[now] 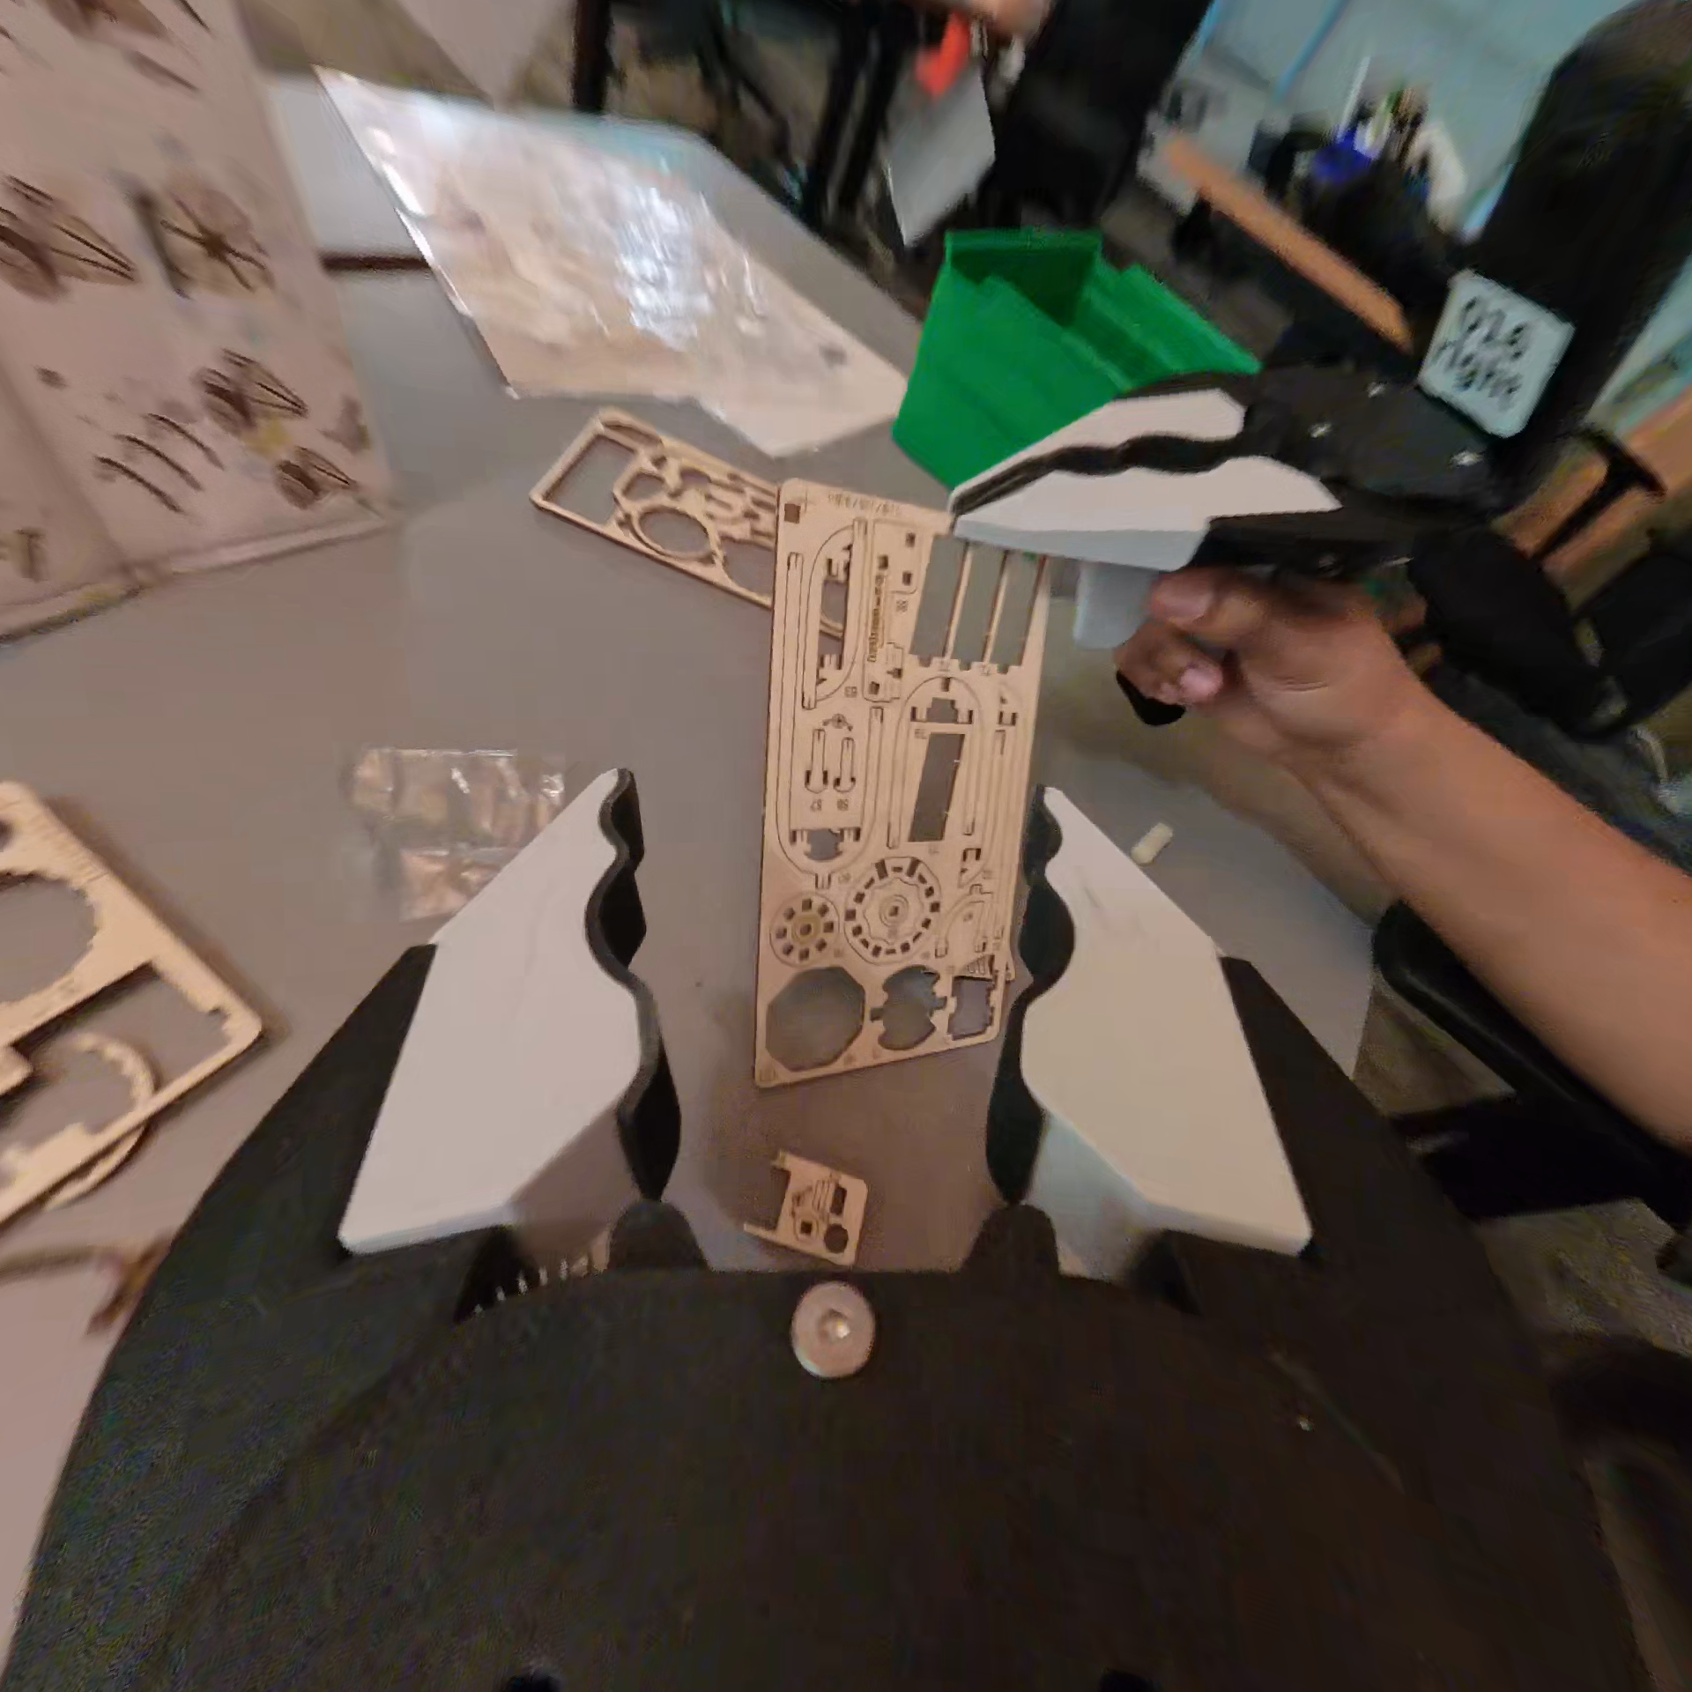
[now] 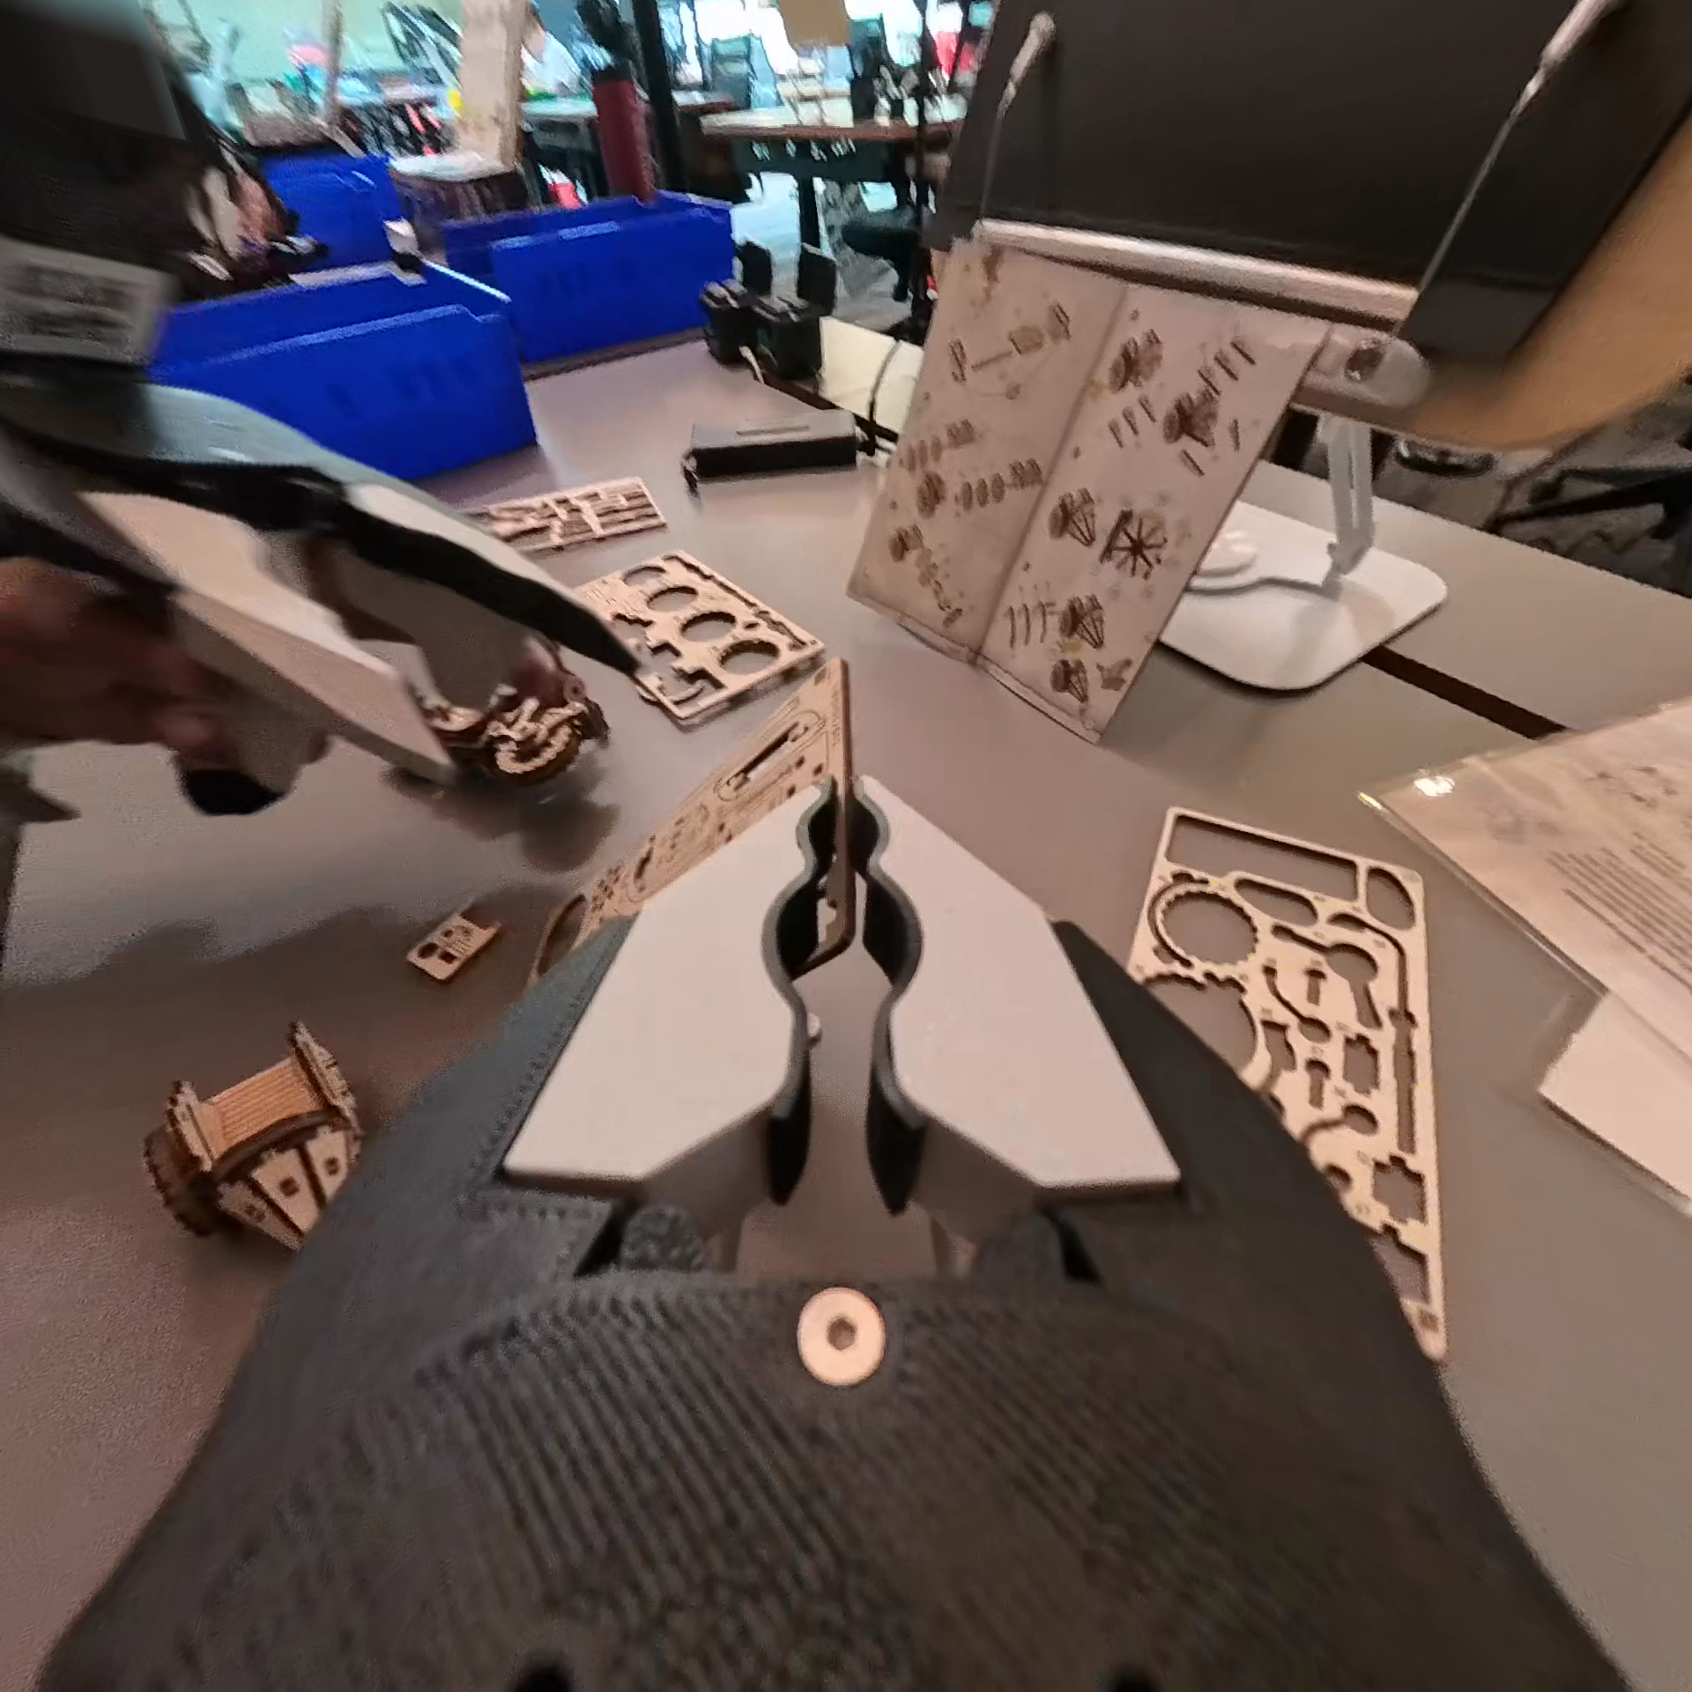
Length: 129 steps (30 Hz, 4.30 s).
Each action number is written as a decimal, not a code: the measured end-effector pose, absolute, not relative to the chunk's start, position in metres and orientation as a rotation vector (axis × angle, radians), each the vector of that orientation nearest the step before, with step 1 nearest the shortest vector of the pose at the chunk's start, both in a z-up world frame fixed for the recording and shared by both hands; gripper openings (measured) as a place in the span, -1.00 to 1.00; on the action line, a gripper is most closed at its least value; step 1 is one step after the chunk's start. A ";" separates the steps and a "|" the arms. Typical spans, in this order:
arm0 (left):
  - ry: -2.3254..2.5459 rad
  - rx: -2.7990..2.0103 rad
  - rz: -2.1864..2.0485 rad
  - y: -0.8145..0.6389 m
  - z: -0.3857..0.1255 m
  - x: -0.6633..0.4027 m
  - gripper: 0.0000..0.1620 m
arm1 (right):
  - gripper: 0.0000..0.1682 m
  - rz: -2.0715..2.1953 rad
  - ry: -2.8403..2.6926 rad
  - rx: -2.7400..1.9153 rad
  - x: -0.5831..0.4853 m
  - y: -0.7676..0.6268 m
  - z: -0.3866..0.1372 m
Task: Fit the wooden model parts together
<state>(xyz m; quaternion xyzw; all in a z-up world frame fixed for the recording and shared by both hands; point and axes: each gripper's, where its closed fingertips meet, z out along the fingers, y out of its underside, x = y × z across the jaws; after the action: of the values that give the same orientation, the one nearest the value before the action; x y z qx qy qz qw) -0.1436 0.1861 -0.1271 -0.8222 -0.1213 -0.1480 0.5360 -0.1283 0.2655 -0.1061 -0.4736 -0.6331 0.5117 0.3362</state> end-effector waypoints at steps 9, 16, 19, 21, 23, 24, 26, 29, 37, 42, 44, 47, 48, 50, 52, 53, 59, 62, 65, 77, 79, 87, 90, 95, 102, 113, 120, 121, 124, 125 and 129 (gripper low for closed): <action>-0.103 -2.075 -0.675 0.220 -0.150 -0.107 -0.78 | -1.00 1.488 -1.608 -1.126 -0.120 0.256 -0.092; -0.227 -1.744 -0.739 0.193 -0.106 -0.121 -1.00 | -0.85 1.537 -1.476 -1.146 -0.117 0.260 -0.081; -0.339 -1.498 -0.779 0.166 -0.073 -0.138 -1.00 | -0.67 1.586 -1.485 -1.146 -0.117 0.241 -0.079; -0.361 -1.344 -0.829 0.144 -0.052 -0.141 -1.00 | -0.58 1.674 -1.522 -1.126 -0.114 0.215 -0.079; -0.378 -1.250 -0.823 0.125 -0.040 -0.141 -1.00 | -0.52 1.814 -1.589 -1.078 -0.104 0.179 -0.076; -0.389 -1.199 -0.814 0.116 -0.035 -0.140 -1.00 | -0.50 1.878 -1.620 -1.055 -0.098 0.162 -0.073; -0.406 -1.090 -0.822 0.097 -0.026 -0.138 -1.00 | -0.50 1.970 -1.667 -1.027 -0.088 0.132 -0.071; -0.422 -0.937 -0.884 0.072 -0.018 -0.132 -1.00 | -0.49 1.985 -1.740 -1.053 -0.078 0.098 -0.078; -0.419 -0.869 -0.975 0.067 -0.036 -0.102 -0.97 | -0.98 2.046 -1.651 -1.054 -0.049 0.086 -0.076; -0.333 -1.070 -0.946 0.089 -0.053 -0.084 -1.00 | -1.00 2.228 -1.487 -1.102 -0.047 0.128 -0.072; -0.310 -1.147 -0.914 0.097 -0.063 -0.080 -1.00 | -1.00 2.296 -1.421 -1.126 -0.050 0.143 -0.071; -0.309 -1.176 -0.942 0.105 -0.069 -0.077 -0.99 | -1.00 2.348 -1.351 -1.143 -0.055 0.156 -0.069; -0.318 -1.178 -0.957 0.107 -0.071 -0.077 -0.98 | -1.00 2.349 -1.343 -1.145 -0.056 0.159 -0.069; -0.333 -1.187 -0.982 0.110 -0.074 -0.076 -0.99 | -1.00 2.342 -1.337 -1.151 -0.056 0.162 -0.070; -0.331 -1.201 -1.002 0.112 -0.077 -0.074 -1.00 | -1.00 2.339 -1.325 -1.151 -0.055 0.164 -0.070; -0.325 -1.210 -1.000 0.113 -0.079 -0.073 -1.00 | -1.00 2.345 -1.313 -1.153 -0.055 0.166 -0.069; -0.302 -1.256 -0.962 0.118 -0.085 -0.062 -0.99 | -1.00 2.463 -1.183 -1.195 -0.055 0.175 -0.067; -0.294 -1.274 -0.943 0.119 -0.087 -0.059 -0.99 | -1.00 2.485 -1.151 -1.197 -0.055 0.177 -0.065; -0.297 -1.272 -0.939 0.119 -0.086 -0.058 -0.99 | -1.00 2.438 -1.161 -1.186 -0.055 0.177 -0.065; -0.358 -1.123 -0.948 0.108 -0.074 -0.073 -1.00 | -0.70 2.460 -1.146 -1.169 -0.055 0.173 -0.063; -0.393 -1.092 -0.959 0.105 -0.073 -0.080 -1.00 | -0.66 2.467 -1.179 -1.155 -0.055 0.165 -0.063; -0.416 -1.078 -0.958 0.105 -0.074 -0.083 -1.00 | -0.65 2.320 -1.443 -1.124 -0.059 0.125 -0.081; -0.396 -1.103 -0.950 0.108 -0.075 -0.076 -1.00 | -0.68 2.315 -1.464 -1.113 -0.059 0.118 -0.082; -0.356 -1.143 -0.932 0.110 -0.075 -0.063 -1.00 | -0.88 2.319 -1.421 -1.098 -0.057 0.121 -0.078; -0.331 -1.180 -0.905 0.114 -0.078 -0.056 -1.00 | -0.97 2.367 -1.345 -1.087 -0.054 0.132 -0.071; -0.349 -1.172 -0.939 0.116 -0.080 -0.056 -1.00 | -0.99 2.369 -1.333 -1.098 -0.055 0.135 -0.071; -0.349 -1.175 -0.943 0.114 -0.080 -0.058 -1.00 | -0.99 2.365 -1.334 -1.098 -0.056 0.134 -0.072; -0.352 -1.171 -0.955 0.114 -0.080 -0.058 -0.98 | -0.99 2.365 -1.332 -1.100 -0.056 0.134 -0.072; -0.373 -1.165 -1.008 0.115 -0.081 -0.059 -0.80 | -0.99 2.380 -1.294 -1.110 -0.057 0.139 -0.071; -0.380 -1.165 -1.019 0.116 -0.082 -0.059 -0.74 | -0.99 2.390 -1.274 -1.114 -0.057 0.141 -0.070; -0.391 -1.173 -1.025 0.118 -0.084 -0.059 -0.63 | -1.00 2.441 -1.170 -1.133 -0.056 0.155 -0.065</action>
<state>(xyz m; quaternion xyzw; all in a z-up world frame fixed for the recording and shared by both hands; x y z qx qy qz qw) -0.0592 0.1175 -0.0840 -0.5253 -0.1753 -0.4592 0.6946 -0.0561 0.1551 -0.0649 -0.3840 -0.3966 0.8274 0.1035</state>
